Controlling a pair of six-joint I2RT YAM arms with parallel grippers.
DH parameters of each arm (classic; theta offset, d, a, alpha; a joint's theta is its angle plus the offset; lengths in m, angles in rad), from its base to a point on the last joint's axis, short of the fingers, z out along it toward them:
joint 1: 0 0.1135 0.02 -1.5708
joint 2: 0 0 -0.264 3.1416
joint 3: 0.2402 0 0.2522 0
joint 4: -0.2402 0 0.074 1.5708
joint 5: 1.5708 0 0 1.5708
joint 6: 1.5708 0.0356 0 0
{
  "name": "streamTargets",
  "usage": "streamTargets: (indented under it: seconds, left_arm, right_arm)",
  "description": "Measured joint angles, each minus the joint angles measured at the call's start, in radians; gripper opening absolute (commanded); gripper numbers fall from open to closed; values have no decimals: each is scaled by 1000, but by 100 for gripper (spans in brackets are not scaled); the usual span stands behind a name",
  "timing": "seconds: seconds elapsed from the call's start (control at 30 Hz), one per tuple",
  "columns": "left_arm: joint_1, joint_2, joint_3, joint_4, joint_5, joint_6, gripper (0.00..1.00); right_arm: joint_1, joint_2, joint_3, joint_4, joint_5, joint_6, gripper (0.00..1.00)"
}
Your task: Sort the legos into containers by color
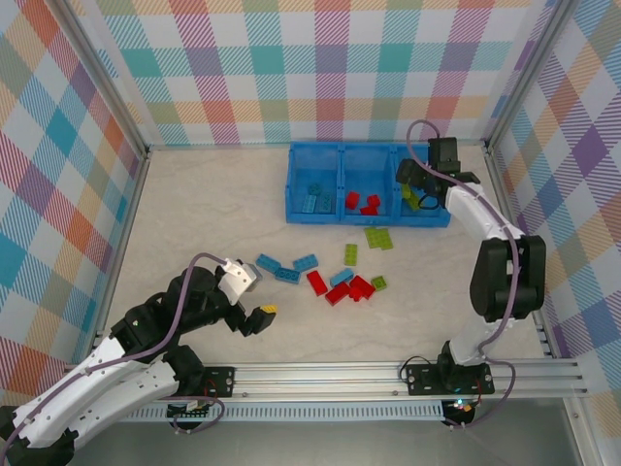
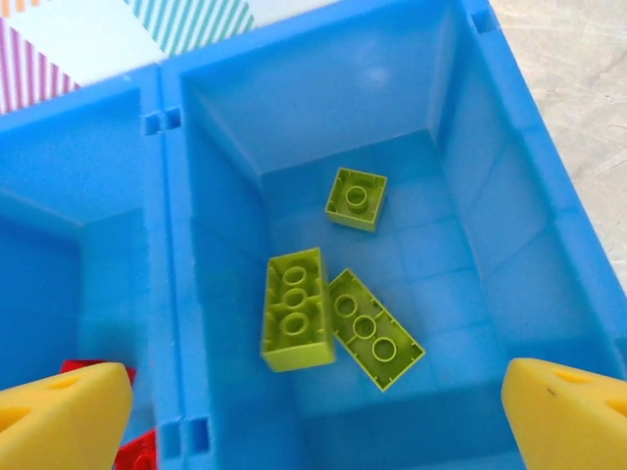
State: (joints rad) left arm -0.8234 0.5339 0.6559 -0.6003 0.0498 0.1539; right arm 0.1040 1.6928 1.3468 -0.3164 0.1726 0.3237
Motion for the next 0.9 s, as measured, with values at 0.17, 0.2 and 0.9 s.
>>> streamTargets:
  seconds: [0.17,0.2,0.9]
  left_arm:
    - [2,16,2,-4,-84,-98,100]
    - [2,28,4,-7,-126,-144,98]
    - [185,616,34,205,-288,-1086,96]
  right_arm:
    - [0,-223,-136,17,-188,40,100]
    - [4,-292,-188,31,-251,62,100]
    - [795,-564,-437,-121,-478,112,100]
